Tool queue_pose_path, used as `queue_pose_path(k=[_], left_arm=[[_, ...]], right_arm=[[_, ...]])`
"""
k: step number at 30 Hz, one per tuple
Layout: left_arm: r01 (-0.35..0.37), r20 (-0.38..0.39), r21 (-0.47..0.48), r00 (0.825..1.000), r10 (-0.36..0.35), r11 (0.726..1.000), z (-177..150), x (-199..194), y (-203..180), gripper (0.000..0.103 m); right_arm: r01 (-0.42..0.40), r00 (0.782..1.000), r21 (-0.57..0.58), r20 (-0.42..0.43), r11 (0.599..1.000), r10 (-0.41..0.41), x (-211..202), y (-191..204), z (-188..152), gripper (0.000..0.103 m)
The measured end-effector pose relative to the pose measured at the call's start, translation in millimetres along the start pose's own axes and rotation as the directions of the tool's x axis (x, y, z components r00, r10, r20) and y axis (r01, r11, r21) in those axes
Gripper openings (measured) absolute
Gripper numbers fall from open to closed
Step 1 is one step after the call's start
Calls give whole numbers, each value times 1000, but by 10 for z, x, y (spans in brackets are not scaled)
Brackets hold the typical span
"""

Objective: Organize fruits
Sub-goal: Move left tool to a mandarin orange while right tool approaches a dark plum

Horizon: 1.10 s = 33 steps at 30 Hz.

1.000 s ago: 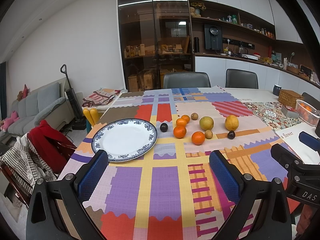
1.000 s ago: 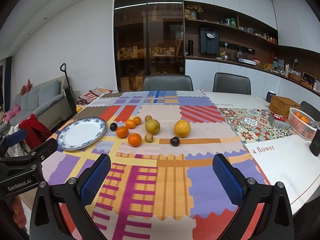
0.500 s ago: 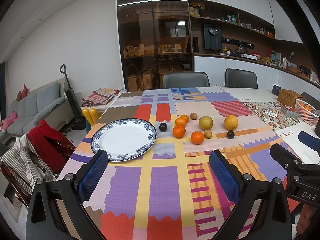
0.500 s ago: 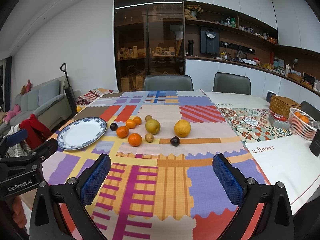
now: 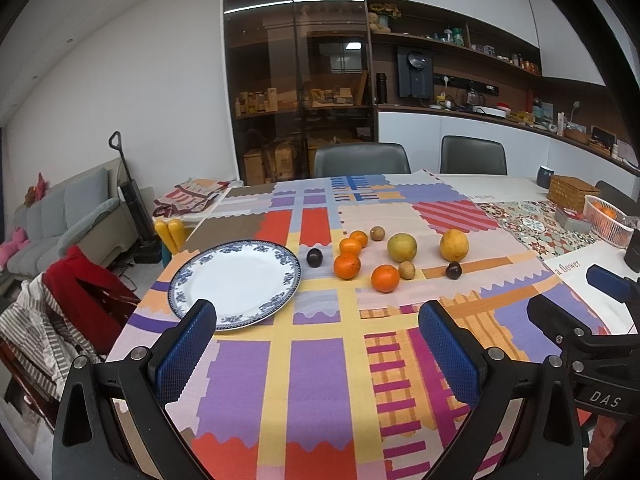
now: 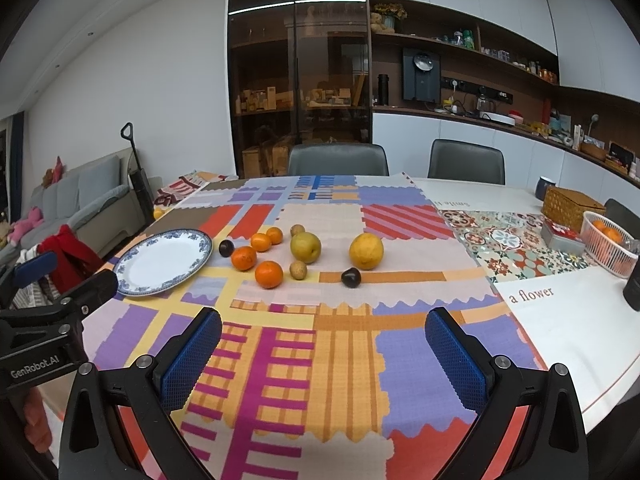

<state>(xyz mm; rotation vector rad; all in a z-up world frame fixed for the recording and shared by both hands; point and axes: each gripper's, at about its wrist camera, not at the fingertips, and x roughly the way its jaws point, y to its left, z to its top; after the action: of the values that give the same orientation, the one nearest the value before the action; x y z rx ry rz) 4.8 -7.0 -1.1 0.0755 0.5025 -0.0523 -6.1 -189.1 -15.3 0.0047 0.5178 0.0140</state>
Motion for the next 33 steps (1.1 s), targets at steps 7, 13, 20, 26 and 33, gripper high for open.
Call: queue_pose_path(k=[7, 13, 20, 26, 33], left_arm=[[37, 7, 61, 999, -38, 997, 63, 255, -105, 100], [91, -22, 85, 996, -90, 992, 96, 517, -178, 89], [142, -63, 86, 989, -137, 986, 202, 821, -268, 79], [174, -100, 75, 981, -166, 982, 298, 1082, -316, 74], [216, -149, 98, 968, -201, 971, 289, 1415, -422, 68]], right_arm=[[7, 1000, -39, -2, 999, -7, 180, -24, 40, 103], [-11, 1000, -39, -29, 999, 10, 446, -126, 147, 101], [-40, 997, -28, -72, 999, 38, 757, -184, 248, 91], [-72, 989, -3, -129, 997, 71, 1053, -236, 350, 81], [-81, 978, -1, -194, 997, 80, 1356, -286, 352, 73]])
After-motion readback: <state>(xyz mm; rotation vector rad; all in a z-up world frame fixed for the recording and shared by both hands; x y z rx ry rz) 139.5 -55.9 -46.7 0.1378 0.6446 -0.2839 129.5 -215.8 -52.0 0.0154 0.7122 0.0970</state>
